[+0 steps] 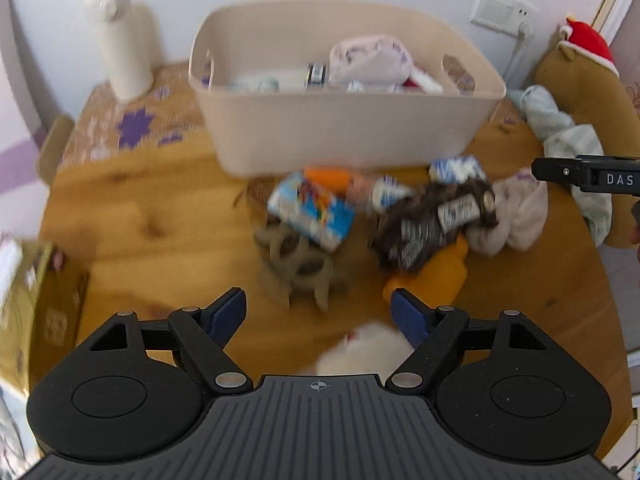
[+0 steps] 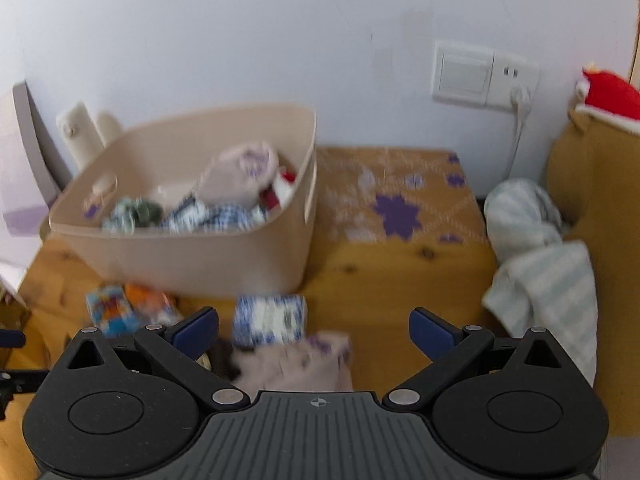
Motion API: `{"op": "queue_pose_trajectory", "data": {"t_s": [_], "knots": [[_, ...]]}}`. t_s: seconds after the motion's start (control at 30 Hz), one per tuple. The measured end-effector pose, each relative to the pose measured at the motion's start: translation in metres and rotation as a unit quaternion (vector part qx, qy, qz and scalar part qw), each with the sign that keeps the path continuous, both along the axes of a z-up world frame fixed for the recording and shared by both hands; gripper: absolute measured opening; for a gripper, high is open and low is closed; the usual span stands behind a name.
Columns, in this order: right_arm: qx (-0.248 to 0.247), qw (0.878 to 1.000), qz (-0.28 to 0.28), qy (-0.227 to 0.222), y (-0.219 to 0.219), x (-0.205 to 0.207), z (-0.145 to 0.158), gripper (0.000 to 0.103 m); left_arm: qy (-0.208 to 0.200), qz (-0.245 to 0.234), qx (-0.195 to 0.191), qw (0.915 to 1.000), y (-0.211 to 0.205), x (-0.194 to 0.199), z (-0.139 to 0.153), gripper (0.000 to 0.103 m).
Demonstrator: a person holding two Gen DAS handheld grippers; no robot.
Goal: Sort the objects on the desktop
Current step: 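Grasp the white plush with the left gripper while the right grasps the pink-white cloth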
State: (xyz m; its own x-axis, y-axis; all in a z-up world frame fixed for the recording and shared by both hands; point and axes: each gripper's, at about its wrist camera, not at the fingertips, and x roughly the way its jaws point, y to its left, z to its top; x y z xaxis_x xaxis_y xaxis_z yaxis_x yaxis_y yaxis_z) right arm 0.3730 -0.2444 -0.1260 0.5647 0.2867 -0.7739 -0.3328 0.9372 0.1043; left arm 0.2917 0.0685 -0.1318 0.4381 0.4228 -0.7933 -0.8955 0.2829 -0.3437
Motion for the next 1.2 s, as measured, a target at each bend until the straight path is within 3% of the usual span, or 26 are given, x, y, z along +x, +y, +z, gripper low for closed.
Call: {"op": "queue_pose_trajectory", "data": {"t_s": [0.37,0.57,0.87,1.03,1.2], "knots": [[-0.068,0.995,0.068,0.018,0.003,-0.027,-0.036,0.103,0.004,-0.022,-0.043,0.9988,-0.028,0.014,-0.03,0.081],[-0.089,0.992,0.093,0.019,0.004,-0.034,-0.051,0.103,0.004,-0.006,-0.061,0.9981,-0.023,0.019,-0.041,0.081],[-0.111,0.985,0.126,0.033,0.013,-0.04,-0.069,0.103,-0.002,0.01,-0.06,0.9982,-0.013,0.023,-0.051,0.081],[-0.109,0.985,0.128,0.041,0.014,-0.04,-0.076,0.103,0.012,0.031,-0.04,0.9986,-0.012,0.024,-0.051,0.081],[-0.109,0.985,0.128,0.044,0.013,-0.038,-0.08,0.103,-0.007,0.04,-0.046,0.9981,-0.008,0.021,-0.053,0.081]]}}
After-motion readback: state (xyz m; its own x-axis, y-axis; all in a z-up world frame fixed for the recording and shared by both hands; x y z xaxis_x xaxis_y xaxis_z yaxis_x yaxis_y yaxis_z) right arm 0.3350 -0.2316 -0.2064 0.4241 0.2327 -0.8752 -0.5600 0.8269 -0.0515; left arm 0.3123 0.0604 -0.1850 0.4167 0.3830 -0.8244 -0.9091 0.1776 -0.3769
